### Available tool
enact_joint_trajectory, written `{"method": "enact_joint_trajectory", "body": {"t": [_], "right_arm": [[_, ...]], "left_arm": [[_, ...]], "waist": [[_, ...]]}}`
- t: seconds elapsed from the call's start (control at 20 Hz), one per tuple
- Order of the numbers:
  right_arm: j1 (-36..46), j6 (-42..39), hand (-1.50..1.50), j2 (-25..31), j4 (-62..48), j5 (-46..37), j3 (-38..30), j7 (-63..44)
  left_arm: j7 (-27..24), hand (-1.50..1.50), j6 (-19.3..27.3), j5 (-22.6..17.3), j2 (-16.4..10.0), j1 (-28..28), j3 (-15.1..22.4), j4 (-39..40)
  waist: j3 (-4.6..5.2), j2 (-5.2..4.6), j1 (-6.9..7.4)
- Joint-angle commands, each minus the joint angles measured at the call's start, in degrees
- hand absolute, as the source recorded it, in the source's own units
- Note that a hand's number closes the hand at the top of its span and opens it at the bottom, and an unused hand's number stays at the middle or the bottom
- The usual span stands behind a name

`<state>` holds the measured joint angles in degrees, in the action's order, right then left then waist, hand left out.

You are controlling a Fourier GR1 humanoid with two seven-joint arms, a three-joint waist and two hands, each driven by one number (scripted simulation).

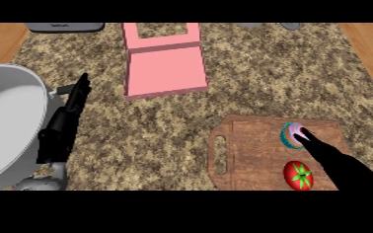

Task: Pick the tomato from the cutting board and place it in the cardboard box

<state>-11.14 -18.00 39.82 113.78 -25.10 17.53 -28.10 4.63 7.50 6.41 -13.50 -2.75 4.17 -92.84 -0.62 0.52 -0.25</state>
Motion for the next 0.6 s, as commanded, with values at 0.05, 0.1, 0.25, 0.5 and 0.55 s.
{"method": "enact_joint_trajectory", "body": {"t": [0.05,0.1,0.25,0.5,0.55], "right_arm": [[0.5,-1.3,-1.5,-1.4,0.0,-0.7,0.1,-0.6],[0.3,0.8,-1.5,-3.1,-1.5,-2.6,1.1,0.0],[0.5,0.2,-1.5,-3.9,-1.4,-1.7,0.1,0.4],[-1.2,2.8,-1.5,-5.9,-4.6,-6.8,3.2,2.5],[1.5,1.8,-1.5,-6.6,-6.3,-5.4,2.1,2.2]], "left_arm": [[0.3,0.0,-1.6,-1.6,-2.5,1.5,-4.6,6.3],[-1.1,0.0,0.7,0.8,-0.6,3.6,-2.7,6.3],[1.9,0.0,0.9,1.5,-0.2,2.8,-1.9,3.5],[1.6,0.0,-3.4,-2.0,-3.3,4.5,-4.1,1.6],[-0.7,0.0,-1.6,-0.3,-2.2,4.9,-3.8,3.4]], "waist": [[0.66,-0.6,0.24],[0.64,-0.6,0.36],[0.62,-0.51,0.29],[0.6,-0.44,0.65],[0.62,-0.57,0.83]]}}
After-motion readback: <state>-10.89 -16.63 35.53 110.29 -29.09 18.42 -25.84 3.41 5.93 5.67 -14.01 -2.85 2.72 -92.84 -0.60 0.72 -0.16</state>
